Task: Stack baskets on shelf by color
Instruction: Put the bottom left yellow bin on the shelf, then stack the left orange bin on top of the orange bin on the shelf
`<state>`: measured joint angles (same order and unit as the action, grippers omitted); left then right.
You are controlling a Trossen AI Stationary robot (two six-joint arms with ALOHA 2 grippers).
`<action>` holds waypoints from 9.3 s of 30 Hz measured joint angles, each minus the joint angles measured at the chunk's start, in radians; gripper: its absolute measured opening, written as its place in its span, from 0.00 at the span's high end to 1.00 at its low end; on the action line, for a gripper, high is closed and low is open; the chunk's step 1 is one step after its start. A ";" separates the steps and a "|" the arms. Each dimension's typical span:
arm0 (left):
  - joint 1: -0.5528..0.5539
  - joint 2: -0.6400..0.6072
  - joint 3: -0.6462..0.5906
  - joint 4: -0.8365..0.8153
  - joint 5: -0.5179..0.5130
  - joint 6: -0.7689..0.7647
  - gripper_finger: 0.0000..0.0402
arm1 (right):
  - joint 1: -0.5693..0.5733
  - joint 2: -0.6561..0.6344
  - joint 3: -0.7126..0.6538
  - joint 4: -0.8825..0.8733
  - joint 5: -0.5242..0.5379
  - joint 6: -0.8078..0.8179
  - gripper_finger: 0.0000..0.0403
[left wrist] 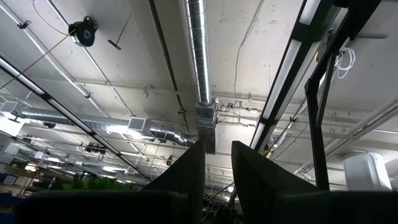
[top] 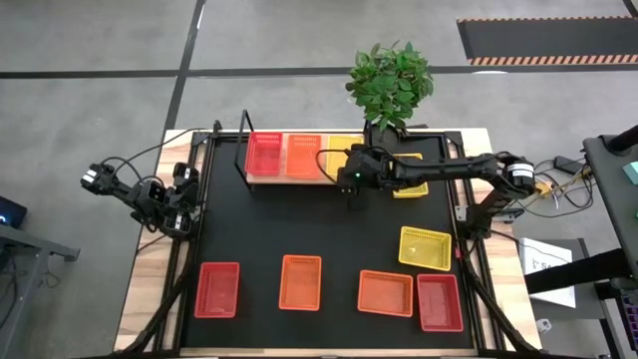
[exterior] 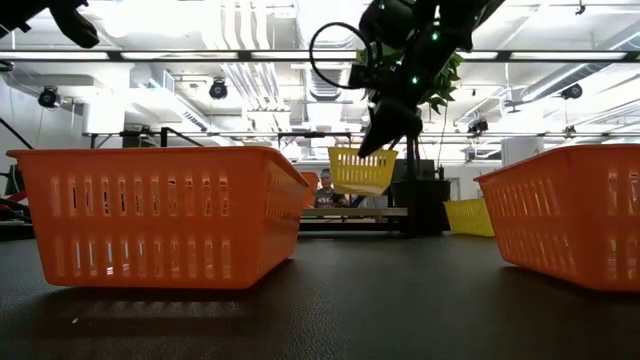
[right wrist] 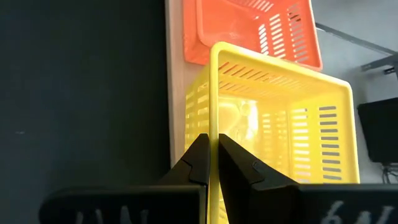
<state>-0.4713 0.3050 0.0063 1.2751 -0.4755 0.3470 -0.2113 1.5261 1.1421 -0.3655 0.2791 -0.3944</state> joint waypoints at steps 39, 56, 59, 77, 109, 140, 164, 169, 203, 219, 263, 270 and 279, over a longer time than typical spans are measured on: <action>0.000 0.000 0.000 0.000 0.000 0.001 0.84 | -0.065 0.000 -0.067 0.114 -0.044 -0.052 0.87; 0.000 0.000 0.000 0.000 0.000 0.001 0.84 | -0.055 -0.002 -0.037 0.101 -0.045 -0.018 0.79; 0.000 0.000 0.000 0.000 0.000 0.001 0.84 | -0.047 -0.007 0.009 0.057 -0.052 -0.022 0.82; 0.000 0.000 0.000 0.000 0.000 0.001 0.84 | -0.051 0.067 0.001 0.011 -0.096 0.010 0.98; 0.000 0.022 0.000 -0.087 0.000 -0.001 0.84 | 0.175 -0.038 -0.029 0.101 -0.096 0.163 0.98; 0.001 0.624 0.316 0.153 -0.001 -0.001 0.84 | 0.462 -0.064 -0.312 0.611 -0.052 0.141 0.98; 0.012 0.788 0.484 0.164 -0.001 0.115 0.84 | 0.463 -0.045 -0.312 0.608 -0.078 0.176 0.98; 0.012 0.787 0.484 0.162 -0.001 0.115 0.84 | 0.469 -0.045 -0.312 0.608 -0.078 0.177 0.98; 0.013 0.811 0.488 0.157 0.001 0.090 0.84 | 0.471 -0.045 -0.313 0.607 -0.078 0.169 0.98; 0.013 0.996 0.567 -0.121 -0.011 -0.423 0.84 | 0.519 -0.100 -0.382 0.768 -0.078 0.080 0.98; -0.123 1.543 1.476 -1.972 0.397 -0.914 0.56 | 0.541 -0.301 -0.495 0.632 -0.069 0.215 0.98; -0.142 1.567 1.474 -1.967 0.392 -0.917 0.56 | 0.541 -0.300 -0.495 0.632 -0.068 0.214 0.98; -0.146 1.579 1.446 -1.956 0.371 -0.917 0.56 | 0.541 -0.300 -0.495 0.632 -0.068 0.218 0.98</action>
<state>-0.6174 1.8843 1.4519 -0.6808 -0.1043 -0.5697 0.3298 1.2259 0.6472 0.2667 0.2108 -0.1764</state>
